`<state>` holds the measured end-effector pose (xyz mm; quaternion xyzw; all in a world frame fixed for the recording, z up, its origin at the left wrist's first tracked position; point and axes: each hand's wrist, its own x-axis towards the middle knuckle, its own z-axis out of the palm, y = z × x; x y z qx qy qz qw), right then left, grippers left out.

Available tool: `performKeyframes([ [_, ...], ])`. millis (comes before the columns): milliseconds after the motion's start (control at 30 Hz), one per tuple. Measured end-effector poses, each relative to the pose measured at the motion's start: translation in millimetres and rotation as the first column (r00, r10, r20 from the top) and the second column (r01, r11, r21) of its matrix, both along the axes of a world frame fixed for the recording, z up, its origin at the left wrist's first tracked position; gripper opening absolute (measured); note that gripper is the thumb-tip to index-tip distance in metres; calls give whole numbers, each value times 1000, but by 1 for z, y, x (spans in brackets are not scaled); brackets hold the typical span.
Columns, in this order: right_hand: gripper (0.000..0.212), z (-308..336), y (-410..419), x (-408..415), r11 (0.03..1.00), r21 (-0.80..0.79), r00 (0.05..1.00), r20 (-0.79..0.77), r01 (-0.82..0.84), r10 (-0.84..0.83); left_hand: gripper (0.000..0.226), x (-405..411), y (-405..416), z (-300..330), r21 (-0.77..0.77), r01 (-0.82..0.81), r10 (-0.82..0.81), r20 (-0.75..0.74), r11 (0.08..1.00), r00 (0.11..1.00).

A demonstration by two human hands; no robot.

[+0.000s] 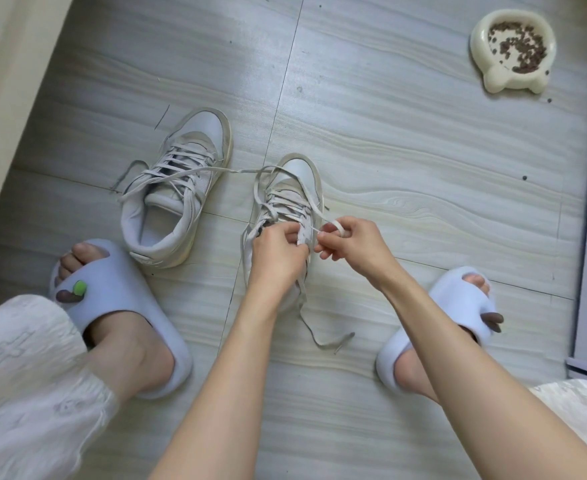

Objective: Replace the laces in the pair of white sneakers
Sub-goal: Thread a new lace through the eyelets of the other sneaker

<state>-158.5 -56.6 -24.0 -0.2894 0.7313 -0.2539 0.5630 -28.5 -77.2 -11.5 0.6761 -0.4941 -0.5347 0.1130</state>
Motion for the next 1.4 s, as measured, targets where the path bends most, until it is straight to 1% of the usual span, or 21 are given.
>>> performKeyframes([
  [67, 16, -3, -1, 0, 997, 11, 994, -79, -73, 73, 34, 2, 0, -4, 52, -41, 43, -44, 998, 998],
  [167, 20, -6, -3, 0, 992, 7, 975, -180, -128, 127, 36, 4, 0, -5, 67, -49, 54, -74, 997, 996],
  [300, 17, -7, -4, 1, 987, 2, 963, -218, -160, 157, 36, 6, -1, -8, 82, -57, 67, -135, 995, 989],
  [433, 12, -4, -6, 3, 966, 10, 922, -295, -259, 251, 37, 7, -1, -11, 90, -39, 55, -180, 995, 982],
  [567, 14, -4, -12, 10, 956, 12, 897, -342, -293, 279, 27, 10, 1, -18, 67, -45, 57, -193, 997, 979],
  [667, 15, -6, -10, 13, 986, 19, 951, -259, -168, 167, 30, 10, 2, -24, 29, -55, 59, -169, 998, 984],
  [733, 13, -4, -5, 16, 997, 18, 989, -131, -69, 71, 26, 8, 0, -25, -3, -84, 82, -137, 997, 987],
  [800, 3, 0, 2, 20, 1000, 22, 1000, 0, 12, -12, 22, 5, -1, -23, -39, -124, 118, -126, 992, 985],
  [833, 8, 0, 5, 22, 999, 30, 998, 44, 45, -46, 22, 5, -2, -22, -62, -135, 127, -125, 989, 984],
  [900, 19, -1, 10, 25, 994, 48, 992, 81, 97, -100, 23, 6, 0, -20, -139, -135, 118, -126, 981, 985],
  [1000, 17, -2, 9, 30, 986, 47, 982, 96, 159, -163, 25, 13, 3, -14, -265, -145, 113, -131, 953, 985],
  [1033, 17, -2, 8, 31, 984, 52, 979, 100, 171, -176, 26, 16, 1, -11, -288, -188, 147, -159, 939, 976],
  [1067, 18, -2, 6, 32, 982, 59, 977, 103, 180, -185, 27, 20, -4, -7, -273, -274, 213, -231, 922, 949],
  [1100, 18, -3, 5, 33, 981, 64, 975, 110, 185, -192, 27, 25, -10, -3, -214, -386, 301, -344, 897, 890],
  [1167, 17, -3, 5, 34, 979, 68, 972, 121, 193, -200, 28, 37, -25, 7, -27, -580, 474, -546, 814, 691],
  [1200, 17, -2, 4, 35, 979, 66, 973, 119, 193, -199, 29, 44, -32, 12, 69, -642, 546, -600, 764, 585],
  [1233, 17, -2, 3, 35, 980, 64, 975, 112, 187, -193, 30, 53, -37, 14, 123, -682, 595, -614, 721, 519],
  [1267, 18, -2, 2, 36, 983, 61, 979, 101, 174, -179, 32, 61, -42, 13, 153, -714, 636, -606, 683, 478],
  [1333, 20, 0, -2, 36, 989, 53, 988, 71, 136, -139, 36, 78, -46, 7, 115, -773, 694, -535, 624, 481],
  [1367, 21, 0, -3, 37, 992, 49, 991, 59, 118, -121, 38, 86, -46, 3, 45, -788, 708, -472, 614, 525],
  [1400, 23, 0, -5, 38, 993, 45, 993, 52, 106, -109, 38, 95, -45, -1, -62, -772, 699, -384, 632, 603],
])
